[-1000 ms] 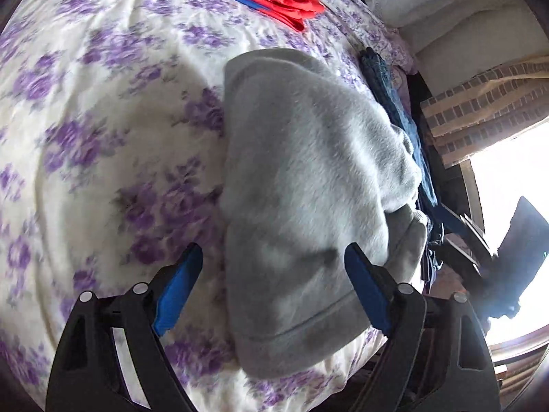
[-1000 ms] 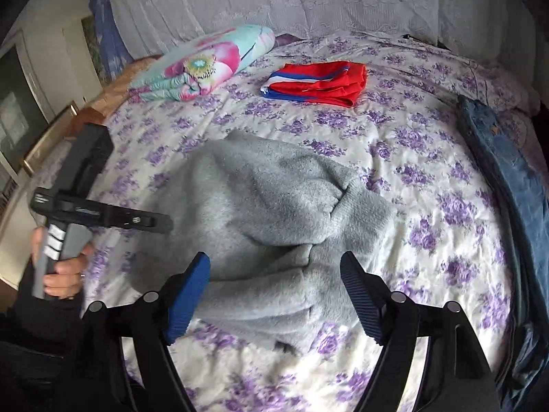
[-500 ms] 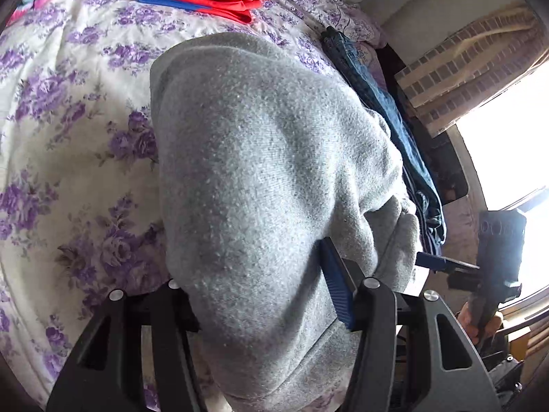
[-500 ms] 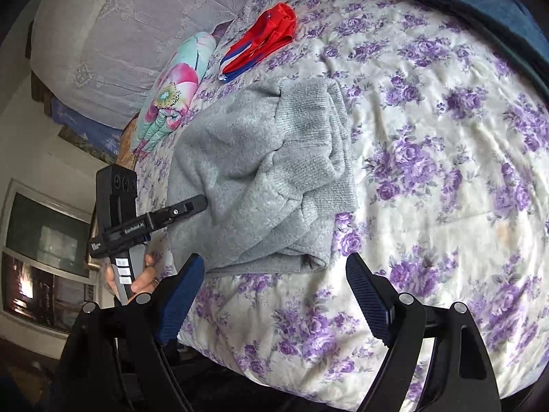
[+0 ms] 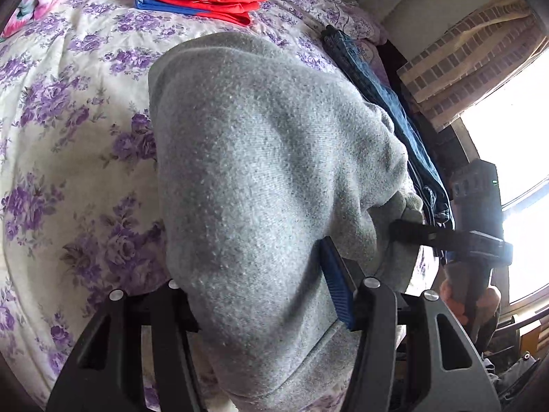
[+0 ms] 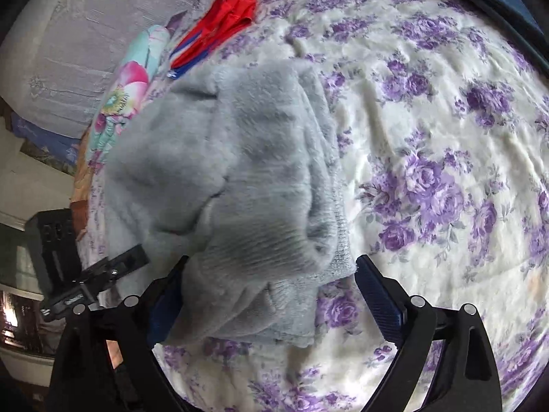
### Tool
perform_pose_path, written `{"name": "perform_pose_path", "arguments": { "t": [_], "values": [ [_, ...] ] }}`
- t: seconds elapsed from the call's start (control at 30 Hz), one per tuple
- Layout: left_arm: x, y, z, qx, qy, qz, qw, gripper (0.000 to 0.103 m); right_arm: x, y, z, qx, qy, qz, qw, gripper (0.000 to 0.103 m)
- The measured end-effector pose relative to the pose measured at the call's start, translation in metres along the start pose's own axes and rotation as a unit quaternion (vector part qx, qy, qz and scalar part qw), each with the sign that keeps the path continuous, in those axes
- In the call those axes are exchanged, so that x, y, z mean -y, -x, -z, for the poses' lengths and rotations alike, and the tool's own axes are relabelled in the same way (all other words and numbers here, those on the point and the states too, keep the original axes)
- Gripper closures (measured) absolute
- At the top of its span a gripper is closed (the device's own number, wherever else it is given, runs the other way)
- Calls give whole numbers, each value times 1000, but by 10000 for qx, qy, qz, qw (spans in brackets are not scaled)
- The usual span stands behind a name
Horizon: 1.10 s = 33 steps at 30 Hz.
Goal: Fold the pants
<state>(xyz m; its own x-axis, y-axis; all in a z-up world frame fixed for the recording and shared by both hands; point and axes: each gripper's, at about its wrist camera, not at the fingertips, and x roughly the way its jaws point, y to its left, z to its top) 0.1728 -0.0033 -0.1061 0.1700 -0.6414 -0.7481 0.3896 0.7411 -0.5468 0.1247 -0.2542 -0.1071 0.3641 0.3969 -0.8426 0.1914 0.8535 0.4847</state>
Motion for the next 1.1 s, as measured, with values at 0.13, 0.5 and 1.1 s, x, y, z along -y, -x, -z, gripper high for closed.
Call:
{"name": "perform_pose_path", "arguments": {
  "t": [0.13, 0.5, 1.1],
  "values": [
    [-3, -2, 1, 21, -35, 29, 10000, 48, 13, -9, 0, -132, -340, -441, 9984, 3],
    [-20, -7, 0, -21, 207, 427, 9989, 46, -9, -24, -14, 291, 275, -808, 9959, 21],
    [66, 67, -15, 786, -777, -1324, 9850, 53, -71, 59, -15, 1136, 1540, -783, 9784, 53]
  ]
}}
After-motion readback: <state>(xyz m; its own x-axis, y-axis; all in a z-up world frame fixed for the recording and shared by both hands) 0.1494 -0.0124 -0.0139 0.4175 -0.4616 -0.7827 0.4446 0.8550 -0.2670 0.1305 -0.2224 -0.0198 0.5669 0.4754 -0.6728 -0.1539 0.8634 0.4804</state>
